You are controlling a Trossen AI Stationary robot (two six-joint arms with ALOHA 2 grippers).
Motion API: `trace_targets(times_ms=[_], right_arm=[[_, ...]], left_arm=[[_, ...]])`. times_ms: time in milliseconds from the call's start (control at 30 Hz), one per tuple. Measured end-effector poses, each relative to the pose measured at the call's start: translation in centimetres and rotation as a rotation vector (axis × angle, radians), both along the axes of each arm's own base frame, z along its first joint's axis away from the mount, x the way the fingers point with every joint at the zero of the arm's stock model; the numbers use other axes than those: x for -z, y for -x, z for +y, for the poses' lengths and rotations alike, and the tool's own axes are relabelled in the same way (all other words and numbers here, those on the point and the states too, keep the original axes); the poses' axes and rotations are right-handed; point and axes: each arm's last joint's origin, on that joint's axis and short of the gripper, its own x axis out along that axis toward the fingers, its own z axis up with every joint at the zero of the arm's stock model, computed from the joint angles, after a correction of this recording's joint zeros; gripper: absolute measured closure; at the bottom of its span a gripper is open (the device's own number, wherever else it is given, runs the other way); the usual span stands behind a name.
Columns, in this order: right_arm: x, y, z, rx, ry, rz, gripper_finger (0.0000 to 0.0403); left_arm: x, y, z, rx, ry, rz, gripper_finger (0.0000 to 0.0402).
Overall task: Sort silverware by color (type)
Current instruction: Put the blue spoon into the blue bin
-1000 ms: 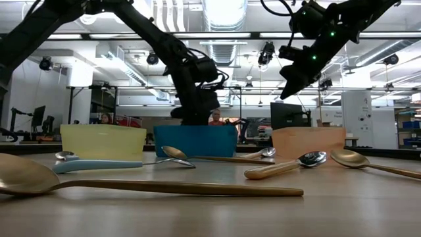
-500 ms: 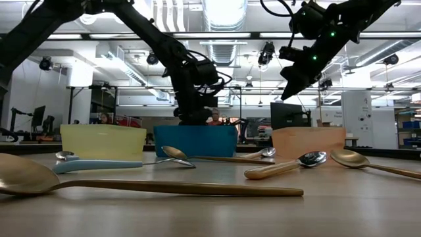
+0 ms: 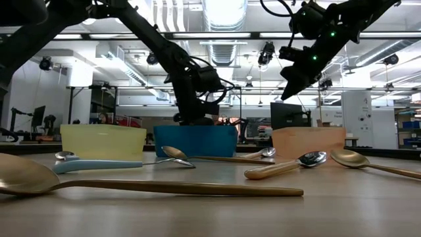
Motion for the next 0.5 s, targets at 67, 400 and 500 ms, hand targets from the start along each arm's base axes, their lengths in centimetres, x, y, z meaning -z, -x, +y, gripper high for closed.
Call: trace_targets(times_ms=[67, 400, 500], right_arm=[[0.0, 0.0, 0.0, 0.0, 0.0, 0.0, 0.0394], [0.0, 0.0, 0.0, 0.0, 0.0, 0.0, 0.0394], [0.0, 0.0, 0.0, 0.0, 0.0, 0.0, 0.0394]], left_arm=[[0.03, -0.03, -0.05, -0.002, -0.002, 0.002, 0.0292], [0.05, -0.03, -0.07, -0.068, 0.012, -0.018, 0.0391], [0.03, -0.03, -0.06, -0.092, 0.017, -0.026, 0.0396]])
